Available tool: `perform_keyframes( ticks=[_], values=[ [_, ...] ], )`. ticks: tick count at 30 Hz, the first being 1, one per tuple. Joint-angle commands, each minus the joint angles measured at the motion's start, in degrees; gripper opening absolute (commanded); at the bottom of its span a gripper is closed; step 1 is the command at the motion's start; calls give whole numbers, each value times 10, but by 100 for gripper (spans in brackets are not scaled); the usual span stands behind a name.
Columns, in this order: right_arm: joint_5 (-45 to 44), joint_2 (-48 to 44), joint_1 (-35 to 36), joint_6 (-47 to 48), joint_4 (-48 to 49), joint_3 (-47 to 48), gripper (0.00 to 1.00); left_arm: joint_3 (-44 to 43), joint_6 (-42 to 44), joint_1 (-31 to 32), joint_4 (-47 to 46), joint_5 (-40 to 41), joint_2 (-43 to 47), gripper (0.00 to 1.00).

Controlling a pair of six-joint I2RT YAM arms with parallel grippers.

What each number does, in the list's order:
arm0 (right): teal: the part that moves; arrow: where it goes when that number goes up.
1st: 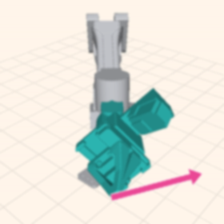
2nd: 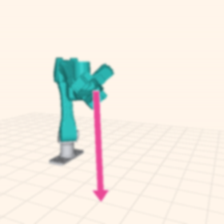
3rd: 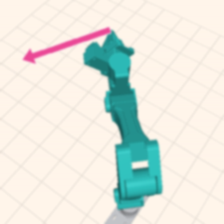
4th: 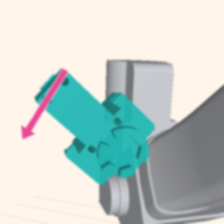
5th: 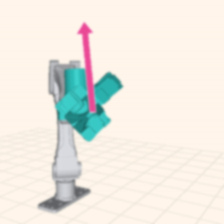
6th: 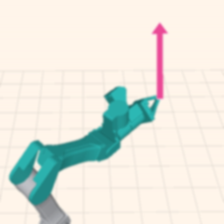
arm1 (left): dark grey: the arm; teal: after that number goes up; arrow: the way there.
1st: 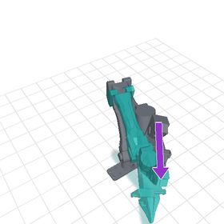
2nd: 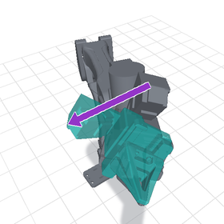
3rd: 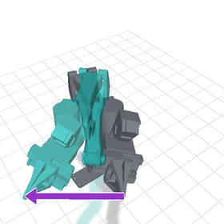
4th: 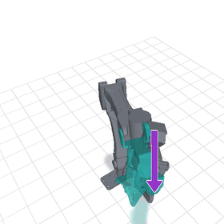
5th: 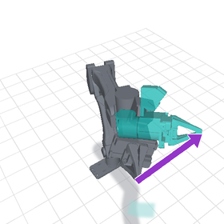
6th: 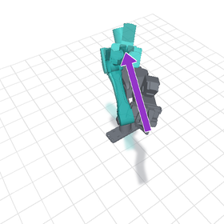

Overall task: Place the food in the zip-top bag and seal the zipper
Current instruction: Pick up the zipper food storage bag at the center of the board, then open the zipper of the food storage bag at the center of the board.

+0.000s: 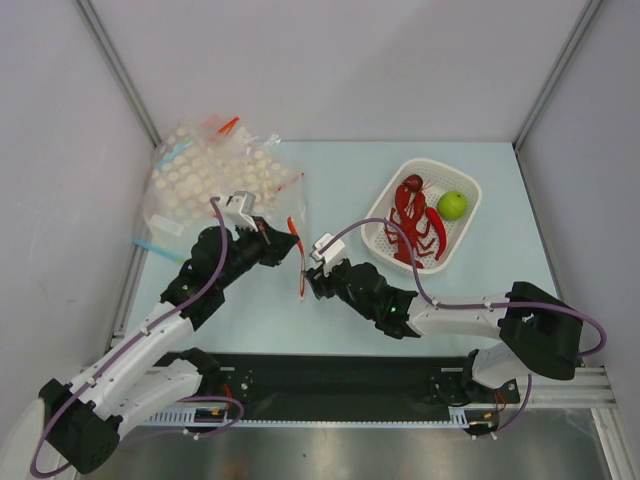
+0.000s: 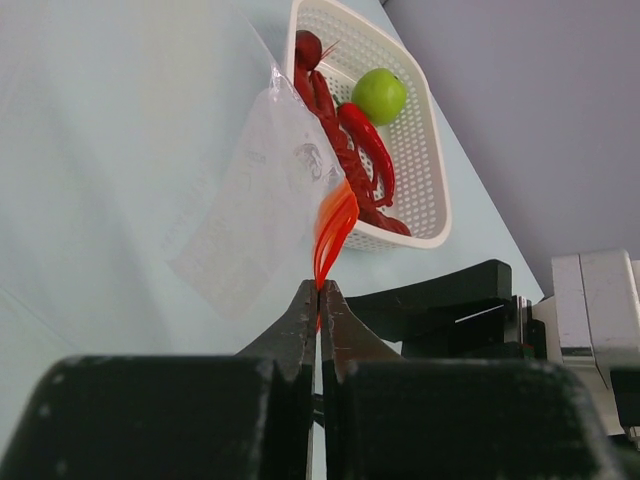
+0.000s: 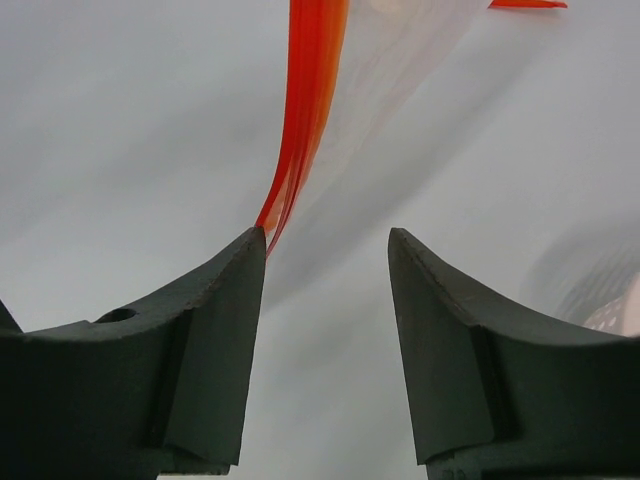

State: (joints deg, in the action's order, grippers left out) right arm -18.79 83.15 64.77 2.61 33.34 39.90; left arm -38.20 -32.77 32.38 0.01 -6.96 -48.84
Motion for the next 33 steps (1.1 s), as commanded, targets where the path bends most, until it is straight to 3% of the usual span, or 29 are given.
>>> perform_keyframes(
  ticks=[1, 11, 17, 20, 21, 22, 25, 26, 29, 33],
  values=[
    [-41, -1, 3, -2, 47, 24, 56, 1, -9, 6, -33, -21, -5, 0],
    [-101, 16, 4, 5, 73, 25, 42, 1, -6, 8, -32, -24, -7, 1],
    [-115, 10, 4, 10, 74, 23, 29, -9, -3, 25, -37, -35, -32, 2],
    [-119, 5, 4, 13, 72, 21, 12, -21, 6, 48, -35, -27, -51, 3],
    [-119, 2, 3, 13, 72, 21, 1, -24, 11, 52, -34, -23, -56, 3],
    [-121, 1, 3, 13, 71, 21, 0, -27, 13, 58, -30, -22, -59, 5],
    [-123, -6, 3, 6, 70, 18, 0, -35, 27, 59, -13, -17, -63, 33],
    [-122, -9, 2, 1, 69, 16, 0, -38, 31, 59, -9, -14, -60, 52],
    [-110, -24, -5, -18, 67, 7, 0, -41, 42, 61, -5, 2, -54, 68],
    [-54, -56, -39, -74, 57, -11, 0, -43, 60, 68, 14, 18, -47, 74]
  ],
)
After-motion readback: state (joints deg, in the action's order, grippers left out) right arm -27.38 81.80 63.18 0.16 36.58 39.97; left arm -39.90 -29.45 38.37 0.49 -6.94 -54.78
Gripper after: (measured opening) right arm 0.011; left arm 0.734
